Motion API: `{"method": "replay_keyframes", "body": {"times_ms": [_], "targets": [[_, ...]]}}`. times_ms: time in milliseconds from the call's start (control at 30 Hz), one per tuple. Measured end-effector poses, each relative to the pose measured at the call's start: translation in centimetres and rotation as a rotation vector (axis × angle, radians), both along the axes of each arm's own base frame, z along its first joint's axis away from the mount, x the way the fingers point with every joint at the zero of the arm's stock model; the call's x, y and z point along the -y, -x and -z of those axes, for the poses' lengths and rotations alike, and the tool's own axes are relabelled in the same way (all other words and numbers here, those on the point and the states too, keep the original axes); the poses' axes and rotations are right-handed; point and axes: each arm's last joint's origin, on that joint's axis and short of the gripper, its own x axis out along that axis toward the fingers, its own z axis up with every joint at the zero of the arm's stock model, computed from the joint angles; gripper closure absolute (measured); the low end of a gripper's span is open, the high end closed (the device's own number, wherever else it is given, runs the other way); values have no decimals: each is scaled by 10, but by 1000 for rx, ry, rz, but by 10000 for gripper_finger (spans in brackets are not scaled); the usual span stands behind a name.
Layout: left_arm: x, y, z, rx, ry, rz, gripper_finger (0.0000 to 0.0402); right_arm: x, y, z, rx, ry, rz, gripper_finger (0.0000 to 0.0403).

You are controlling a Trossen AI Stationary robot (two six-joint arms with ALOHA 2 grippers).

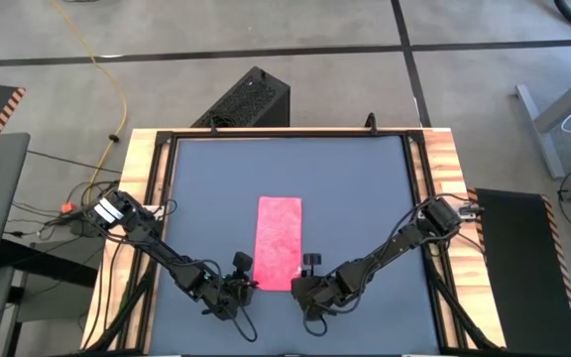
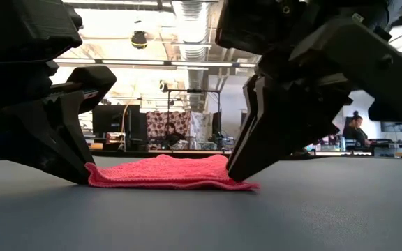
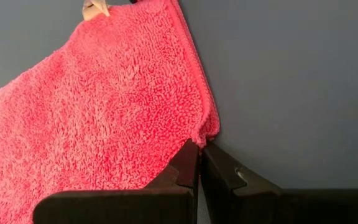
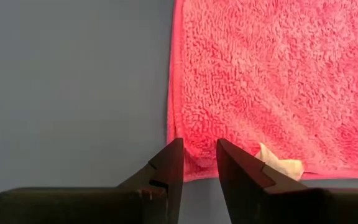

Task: Roll towel
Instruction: Roll the pink towel

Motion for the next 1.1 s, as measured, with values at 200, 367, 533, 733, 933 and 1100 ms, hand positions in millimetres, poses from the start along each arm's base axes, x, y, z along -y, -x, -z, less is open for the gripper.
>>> {"method": "replay_keyframes", "body": {"times_ms": [200, 367, 533, 733, 933, 1100], "targets": [[0, 0, 0, 0, 0, 0, 401, -1, 1, 0, -2, -10, 10, 279], [0, 0, 0, 0, 0, -1, 401, -6, 3, 4, -9, -16, 6, 279], [0, 0, 0, -1, 0, -1, 401, -12, 6, 9, -18, -34, 16, 279], [0, 0, 0, 0, 0, 0, 401, -11, 5, 10, -22, -38, 19, 279], [0, 0, 0, 0, -3, 3, 401, -8, 4, 10, -28, -45, 23, 280], [0, 0, 0, 0, -4, 3, 401, -4, 3, 10, -41, -49, 50, 285]]}}
